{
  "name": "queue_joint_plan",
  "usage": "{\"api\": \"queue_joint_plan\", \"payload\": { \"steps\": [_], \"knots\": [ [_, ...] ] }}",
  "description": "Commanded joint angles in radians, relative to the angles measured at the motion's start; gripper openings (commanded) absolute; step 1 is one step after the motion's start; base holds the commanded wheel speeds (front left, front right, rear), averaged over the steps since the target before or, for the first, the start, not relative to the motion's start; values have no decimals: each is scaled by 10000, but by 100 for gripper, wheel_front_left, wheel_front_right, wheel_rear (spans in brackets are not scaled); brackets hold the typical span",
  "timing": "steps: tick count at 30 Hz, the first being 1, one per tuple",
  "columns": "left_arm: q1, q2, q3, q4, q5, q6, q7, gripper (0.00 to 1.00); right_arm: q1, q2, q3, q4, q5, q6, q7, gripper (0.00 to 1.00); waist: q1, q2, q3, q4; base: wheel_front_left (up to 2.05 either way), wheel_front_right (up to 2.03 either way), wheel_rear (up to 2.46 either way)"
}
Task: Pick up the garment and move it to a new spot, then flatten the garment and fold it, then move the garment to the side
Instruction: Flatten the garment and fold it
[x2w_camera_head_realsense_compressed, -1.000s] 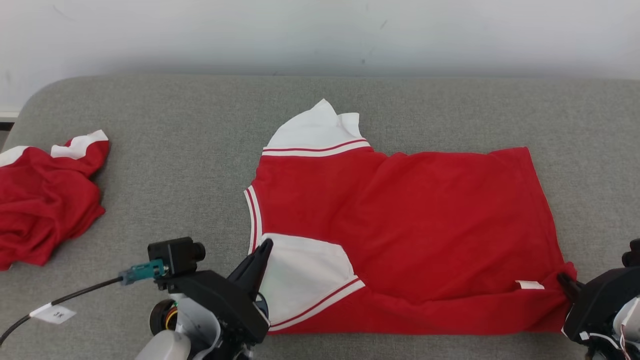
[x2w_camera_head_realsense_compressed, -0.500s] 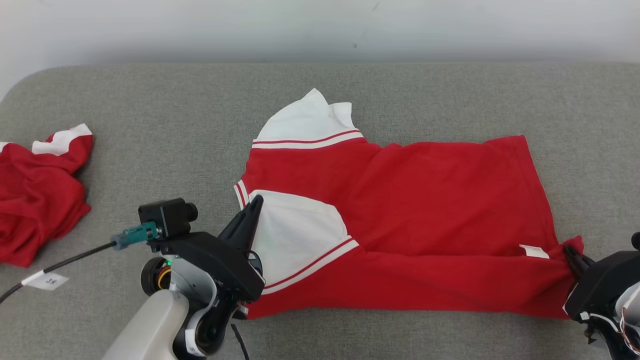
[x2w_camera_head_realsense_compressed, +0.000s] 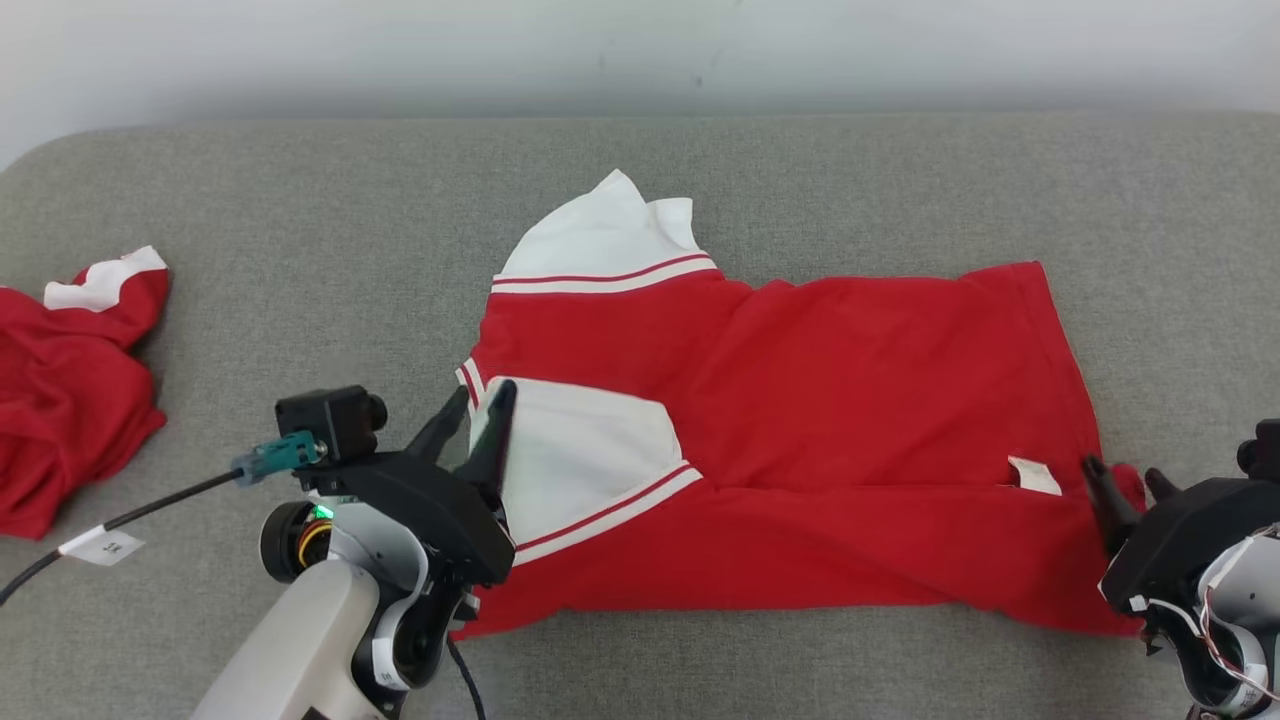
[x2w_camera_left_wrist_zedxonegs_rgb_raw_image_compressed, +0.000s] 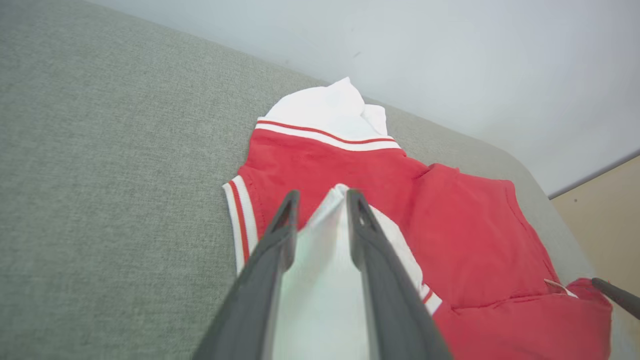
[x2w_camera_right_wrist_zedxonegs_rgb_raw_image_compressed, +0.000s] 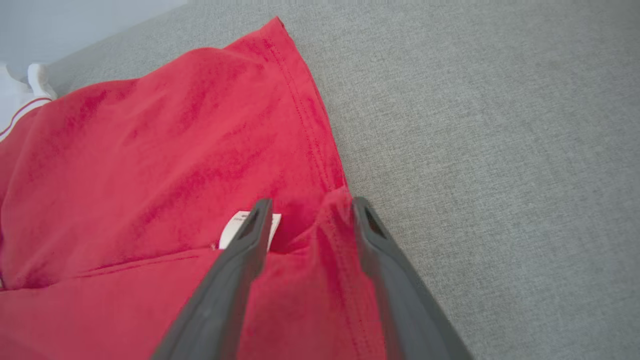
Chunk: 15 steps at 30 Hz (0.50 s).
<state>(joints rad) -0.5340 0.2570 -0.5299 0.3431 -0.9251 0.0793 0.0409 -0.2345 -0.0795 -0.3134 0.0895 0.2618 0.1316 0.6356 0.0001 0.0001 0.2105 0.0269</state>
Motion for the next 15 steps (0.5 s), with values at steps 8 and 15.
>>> {"api": "queue_joint_plan", "payload": {
  "steps": [8,15],
  "knots": [
    [809,467,-391,288,1107,440,-1027,100,264,4,-187,-529,-198,-22,-386,100,-1,-1,-378,64,0,0,0],
    [2166,889,-1173,-187,1889,1493,-689,100,1475,136,-710,-1645,-833,-22,549,100,-1,-1,-633,111,0,0,0]
  ]
}}
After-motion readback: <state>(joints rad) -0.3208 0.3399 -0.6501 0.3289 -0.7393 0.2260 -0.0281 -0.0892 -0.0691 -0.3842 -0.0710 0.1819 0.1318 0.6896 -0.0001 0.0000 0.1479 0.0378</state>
